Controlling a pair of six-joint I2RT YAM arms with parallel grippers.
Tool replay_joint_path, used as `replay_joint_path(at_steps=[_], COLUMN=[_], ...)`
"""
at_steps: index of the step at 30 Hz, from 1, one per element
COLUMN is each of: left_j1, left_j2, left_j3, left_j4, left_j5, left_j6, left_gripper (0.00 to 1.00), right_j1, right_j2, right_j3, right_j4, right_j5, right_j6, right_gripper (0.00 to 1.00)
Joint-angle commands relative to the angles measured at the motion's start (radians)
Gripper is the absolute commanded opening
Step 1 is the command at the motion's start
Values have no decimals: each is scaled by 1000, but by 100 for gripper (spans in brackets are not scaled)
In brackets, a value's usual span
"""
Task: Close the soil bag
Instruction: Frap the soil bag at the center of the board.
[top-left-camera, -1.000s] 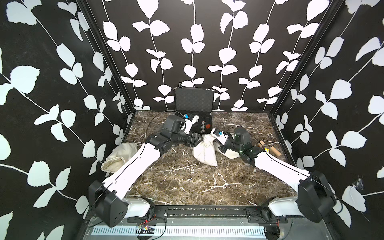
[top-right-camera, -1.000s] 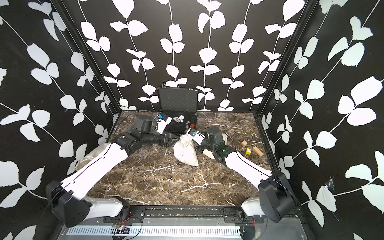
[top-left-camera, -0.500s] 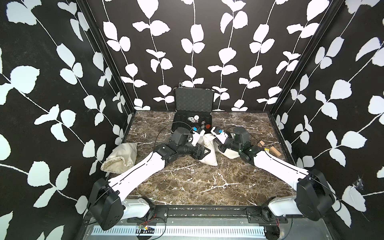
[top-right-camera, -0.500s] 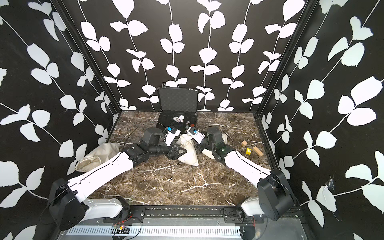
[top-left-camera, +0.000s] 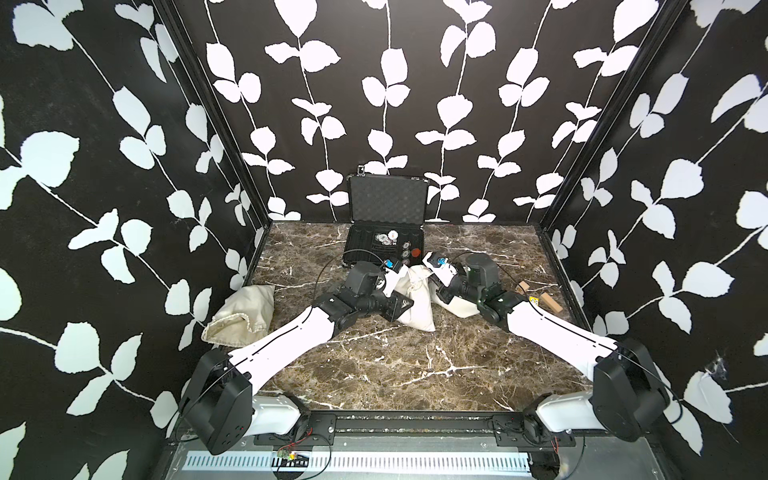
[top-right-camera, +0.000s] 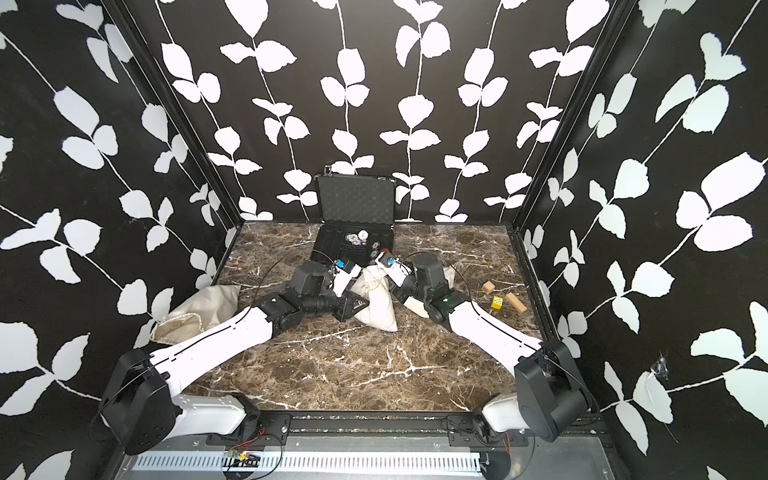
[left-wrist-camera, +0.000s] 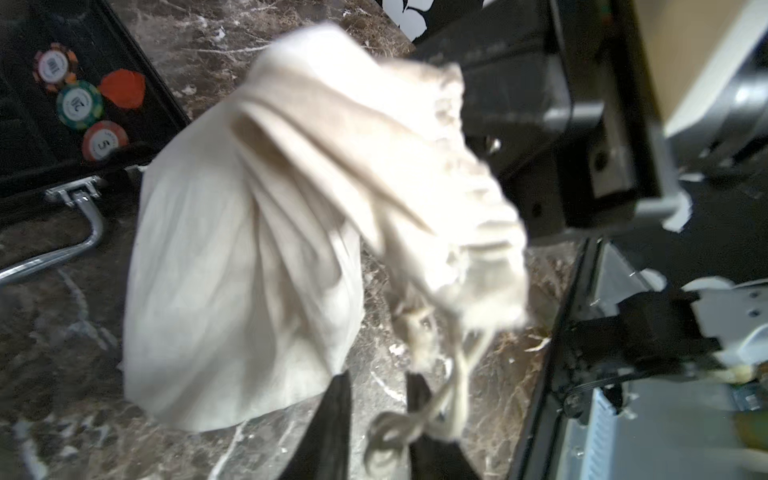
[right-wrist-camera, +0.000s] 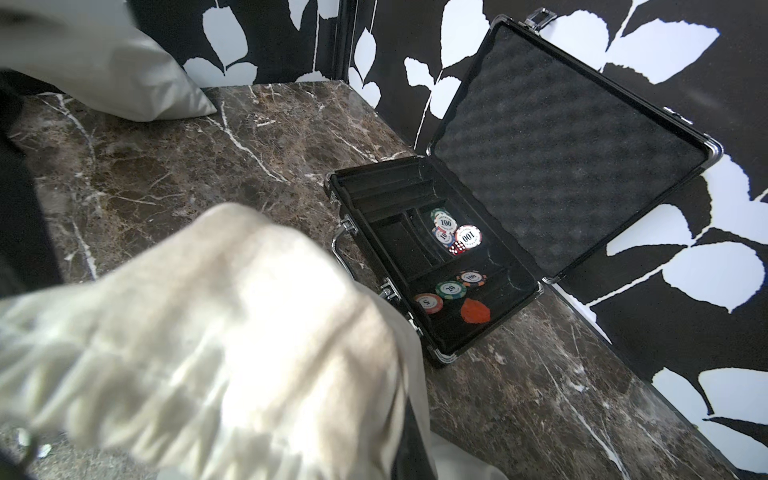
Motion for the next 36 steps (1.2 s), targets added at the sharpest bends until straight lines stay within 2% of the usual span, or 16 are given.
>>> replay_joint_path(at_steps=[1,2,5,11,18,24,32,36], left_j1=[2,1,1,50,50,49,48,49], left_j2=[-68,-84,-153,-225,-57,88,90,80], left_j3=[-20,-16,27,193,507,697,701,704], left_j4=[-2,-17,-110,-250,-330,-380,-334,-323], left_j5=[-21,-31,-92,-123,-47,-26,9,28], left_j6=[9,16,54,76,90,92,49,36], left_gripper=[3,0,0,0,0,0,0,0], right_j1=[4,4,-6,-38,-32,5,64,82], right_j2=[5,7,22,0,-81,-173,-195,-146], right_j3=[46,50,59,9,3,0,22,46], right_j4=[53,50,27,76,70,80,177,215], right_j5=[50,68,137,134,31,-46,-124,-73], right_j6=[12,11,9,30,32,34,92,87], right_gripper=[0,0,1,22,50,66,69,64])
